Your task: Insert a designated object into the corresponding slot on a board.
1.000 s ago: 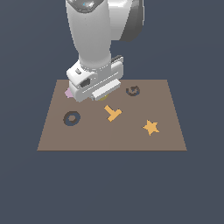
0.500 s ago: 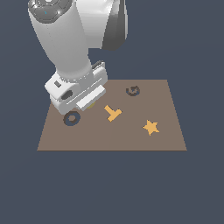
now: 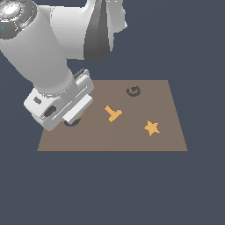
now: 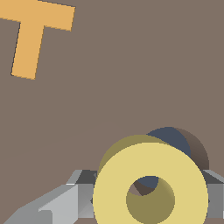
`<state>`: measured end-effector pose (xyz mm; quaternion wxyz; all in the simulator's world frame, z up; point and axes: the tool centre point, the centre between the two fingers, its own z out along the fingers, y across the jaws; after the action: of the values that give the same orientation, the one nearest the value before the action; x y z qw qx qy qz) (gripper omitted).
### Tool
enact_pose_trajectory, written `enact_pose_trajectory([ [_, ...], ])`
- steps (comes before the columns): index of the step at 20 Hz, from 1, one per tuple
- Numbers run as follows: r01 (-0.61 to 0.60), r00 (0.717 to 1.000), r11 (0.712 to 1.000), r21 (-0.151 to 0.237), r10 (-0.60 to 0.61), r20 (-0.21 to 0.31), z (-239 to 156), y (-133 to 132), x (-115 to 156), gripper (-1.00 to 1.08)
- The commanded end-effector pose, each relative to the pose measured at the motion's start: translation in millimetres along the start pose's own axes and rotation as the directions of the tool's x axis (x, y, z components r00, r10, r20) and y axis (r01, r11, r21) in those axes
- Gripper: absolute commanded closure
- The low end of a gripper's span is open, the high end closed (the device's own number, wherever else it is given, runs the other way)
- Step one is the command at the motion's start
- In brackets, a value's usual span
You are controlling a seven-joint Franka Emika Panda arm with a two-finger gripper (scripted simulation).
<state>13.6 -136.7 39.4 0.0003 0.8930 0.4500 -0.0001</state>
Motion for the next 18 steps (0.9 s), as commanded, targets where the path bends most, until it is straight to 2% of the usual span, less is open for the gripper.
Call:
enact_pose_trajectory([
  [1, 0.025, 1.0, 1.0, 0.0, -0.025, 0.0, -0.7, 9.8, 0.9, 1.08],
  [8, 0.058, 0.998, 0.998, 0.0, -0.058, 0.0, -1.4, 23.9, 2.5, 1.08],
  [18, 0.06, 0.998, 0.998, 0.0, -0.06, 0.0, 7.1, 24.6, 3.0, 1.08],
])
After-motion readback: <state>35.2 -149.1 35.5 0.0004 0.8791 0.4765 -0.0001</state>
